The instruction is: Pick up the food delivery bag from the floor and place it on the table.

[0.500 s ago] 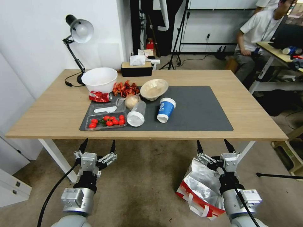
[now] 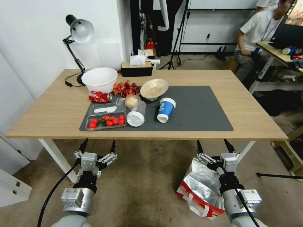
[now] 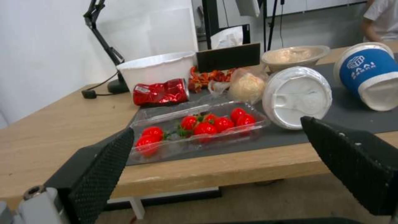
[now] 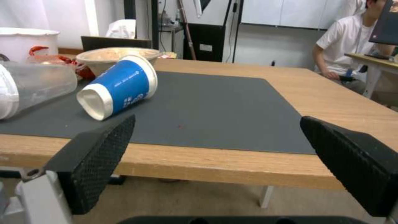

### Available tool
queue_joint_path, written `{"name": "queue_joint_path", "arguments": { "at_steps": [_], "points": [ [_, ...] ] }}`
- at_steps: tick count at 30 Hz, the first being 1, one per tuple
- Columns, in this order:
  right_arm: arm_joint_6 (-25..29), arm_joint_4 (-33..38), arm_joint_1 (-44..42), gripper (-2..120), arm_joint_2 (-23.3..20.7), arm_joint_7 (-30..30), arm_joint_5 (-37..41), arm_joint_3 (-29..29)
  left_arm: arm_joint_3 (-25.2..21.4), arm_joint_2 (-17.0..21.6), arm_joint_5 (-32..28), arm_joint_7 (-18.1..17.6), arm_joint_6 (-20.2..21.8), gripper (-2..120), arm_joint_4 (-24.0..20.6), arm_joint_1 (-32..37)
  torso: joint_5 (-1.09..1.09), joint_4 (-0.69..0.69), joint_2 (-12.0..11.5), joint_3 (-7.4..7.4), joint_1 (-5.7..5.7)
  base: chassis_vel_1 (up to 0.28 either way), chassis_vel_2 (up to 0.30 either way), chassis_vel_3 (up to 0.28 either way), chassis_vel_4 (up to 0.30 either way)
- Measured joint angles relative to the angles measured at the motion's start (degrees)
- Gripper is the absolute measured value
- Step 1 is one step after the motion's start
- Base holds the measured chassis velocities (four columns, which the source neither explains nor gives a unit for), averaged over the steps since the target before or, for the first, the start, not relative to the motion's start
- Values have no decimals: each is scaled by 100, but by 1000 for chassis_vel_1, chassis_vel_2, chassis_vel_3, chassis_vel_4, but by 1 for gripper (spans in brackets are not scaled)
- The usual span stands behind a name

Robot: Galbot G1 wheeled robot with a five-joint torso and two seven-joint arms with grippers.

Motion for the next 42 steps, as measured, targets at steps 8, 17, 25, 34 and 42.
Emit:
{"name": "queue_joint_path", "arguments": {
  "at_steps": [8,17,25,34,42],
  "points": [
    [-498,468,-422,100,367,-267,-536,-237,846,409,-821,-924,592,100,-417,-47,0,-1,0,0,0,0,0,0,0],
    [-859,804,-722,100,632,-469,-931,-406,1380,560,-1212,-1243,592,100,-635,87,1,1,0,0,0,0,0,0,0],
    [-696,751,-653,100,627,-413,-883,-336,1380,543,-1266,-1113,263,100,-533,188,1,0,0,0,0,0,0,0,0],
    [-659,733,-638,100,622,-392,-864,-319,1369,570,-1383,-1168,211,100,-509,198,0,0,-13,-7,-5,0,0,0,0],
    [-633,729,-628,100,621,-324,-841,-277,1334,598,-1458,-1205,301,100,-556,189,0,0,-182,-100,-81,0,0,0,0]
  ]
}}
